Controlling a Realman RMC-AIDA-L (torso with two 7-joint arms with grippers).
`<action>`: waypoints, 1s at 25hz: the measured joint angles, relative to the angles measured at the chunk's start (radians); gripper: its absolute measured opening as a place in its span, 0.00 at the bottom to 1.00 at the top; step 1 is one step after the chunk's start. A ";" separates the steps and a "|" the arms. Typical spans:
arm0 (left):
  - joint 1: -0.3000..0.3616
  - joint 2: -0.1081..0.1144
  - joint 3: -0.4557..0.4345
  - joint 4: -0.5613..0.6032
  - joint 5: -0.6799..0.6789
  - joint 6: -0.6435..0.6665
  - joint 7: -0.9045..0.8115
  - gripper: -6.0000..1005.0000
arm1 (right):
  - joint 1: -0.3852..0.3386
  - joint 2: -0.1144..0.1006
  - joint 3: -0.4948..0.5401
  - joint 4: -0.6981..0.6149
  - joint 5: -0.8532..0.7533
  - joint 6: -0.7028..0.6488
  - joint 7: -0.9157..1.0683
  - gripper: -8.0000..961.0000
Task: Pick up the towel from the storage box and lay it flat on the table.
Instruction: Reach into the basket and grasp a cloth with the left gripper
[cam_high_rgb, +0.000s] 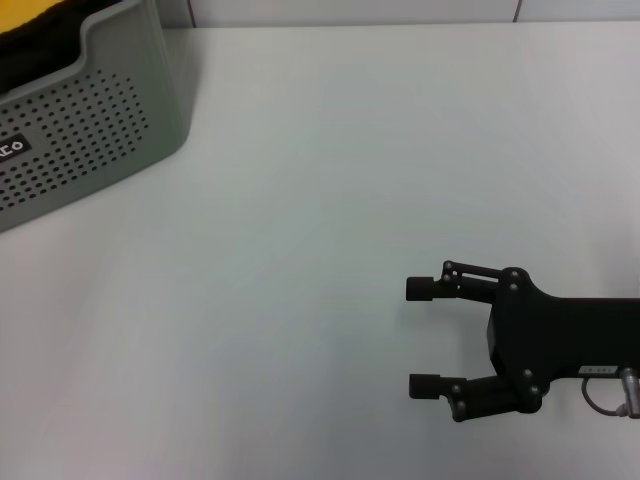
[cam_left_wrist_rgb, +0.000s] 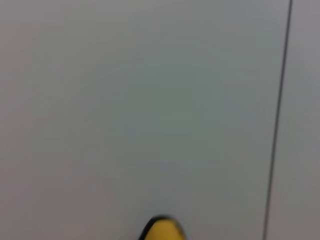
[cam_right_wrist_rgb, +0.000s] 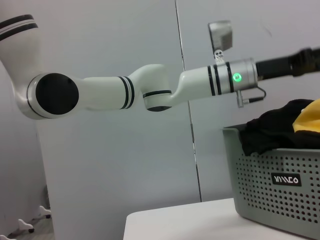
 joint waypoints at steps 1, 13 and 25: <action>-0.002 0.000 0.006 -0.004 0.024 -0.021 0.000 0.80 | 0.002 0.000 0.000 0.002 0.001 0.000 -0.002 0.89; -0.065 -0.001 0.167 -0.097 0.241 -0.353 0.002 0.76 | 0.011 0.000 0.000 0.004 0.007 -0.006 -0.005 0.89; -0.072 -0.003 0.217 -0.122 0.250 -0.459 0.000 0.32 | 0.010 0.000 0.005 0.004 0.012 -0.004 -0.005 0.88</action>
